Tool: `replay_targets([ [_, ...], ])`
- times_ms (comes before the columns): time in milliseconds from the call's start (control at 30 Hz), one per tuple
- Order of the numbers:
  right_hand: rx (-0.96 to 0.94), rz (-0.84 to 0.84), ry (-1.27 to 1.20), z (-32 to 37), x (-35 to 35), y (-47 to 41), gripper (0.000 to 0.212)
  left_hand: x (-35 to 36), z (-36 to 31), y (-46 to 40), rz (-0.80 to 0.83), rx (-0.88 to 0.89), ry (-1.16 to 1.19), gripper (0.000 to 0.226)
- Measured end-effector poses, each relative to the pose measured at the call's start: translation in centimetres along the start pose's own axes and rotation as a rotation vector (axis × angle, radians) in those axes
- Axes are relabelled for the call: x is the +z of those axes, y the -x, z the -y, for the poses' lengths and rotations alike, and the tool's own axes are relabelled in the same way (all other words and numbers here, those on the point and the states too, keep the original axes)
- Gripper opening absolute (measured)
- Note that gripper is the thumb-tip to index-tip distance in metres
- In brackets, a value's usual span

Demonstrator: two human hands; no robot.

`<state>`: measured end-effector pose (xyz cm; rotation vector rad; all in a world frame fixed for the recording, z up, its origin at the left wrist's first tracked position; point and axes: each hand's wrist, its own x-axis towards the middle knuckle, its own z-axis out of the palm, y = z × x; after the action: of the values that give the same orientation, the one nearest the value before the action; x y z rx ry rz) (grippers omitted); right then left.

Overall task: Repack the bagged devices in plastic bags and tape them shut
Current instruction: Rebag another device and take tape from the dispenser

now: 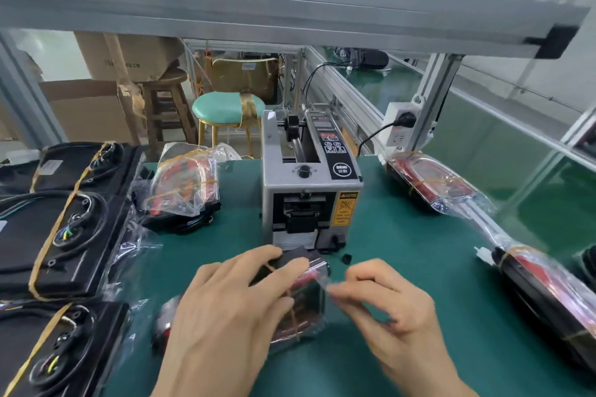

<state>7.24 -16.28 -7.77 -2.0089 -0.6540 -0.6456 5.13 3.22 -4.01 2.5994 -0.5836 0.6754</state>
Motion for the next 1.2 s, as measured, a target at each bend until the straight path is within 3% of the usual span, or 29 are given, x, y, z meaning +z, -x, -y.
replay_targets([
  [100, 0.060, 0.178, -0.135, -0.1, -0.3, -0.6, 0.004, -0.3, 0.4, 0.2, -0.018, 0.044, -0.015, 0.040],
  [167, 0.294, 0.264, -0.342, 0.5, -0.4, -2.0, 0.003, -0.7, 0.7, 0.4, -0.028, 0.024, -0.018, 0.036],
  [267, 0.707, 0.016, -0.465, 0.0, 0.7, -4.1, 0.011, -1.4, 1.4, 1.0, -0.070, -0.020, -0.055, 0.037],
  [367, 0.924, -0.158, -0.403, -0.4, 2.7, -5.8, 0.014, -1.4, 1.2, 1.5, -0.109, -0.013, -0.069, 0.036],
  [667, 1.060, -0.313, -0.387, -0.7, 5.7, -8.1, 0.005, -0.4, 0.9, 1.9, -0.167, -0.022, -0.031, 0.034],
  [933, 1.239, -0.469, -0.458, -0.4, 6.8, -9.4, 0.012, -0.5, 0.6, 2.1, -0.146, -0.013, 0.006, 0.033],
  [1033, 1.306, -0.521, -0.498, 0.0, 7.0, -9.7, 0.027, -0.6, 0.6, 2.0, -0.129, -0.024, 0.010, 0.034],
  [1200, 1.307, -0.418, -0.859, 0.7, 5.0, -9.1, 0.035, -0.6, 0.4, 2.1, -0.139, -0.033, 0.026, 0.034],
])
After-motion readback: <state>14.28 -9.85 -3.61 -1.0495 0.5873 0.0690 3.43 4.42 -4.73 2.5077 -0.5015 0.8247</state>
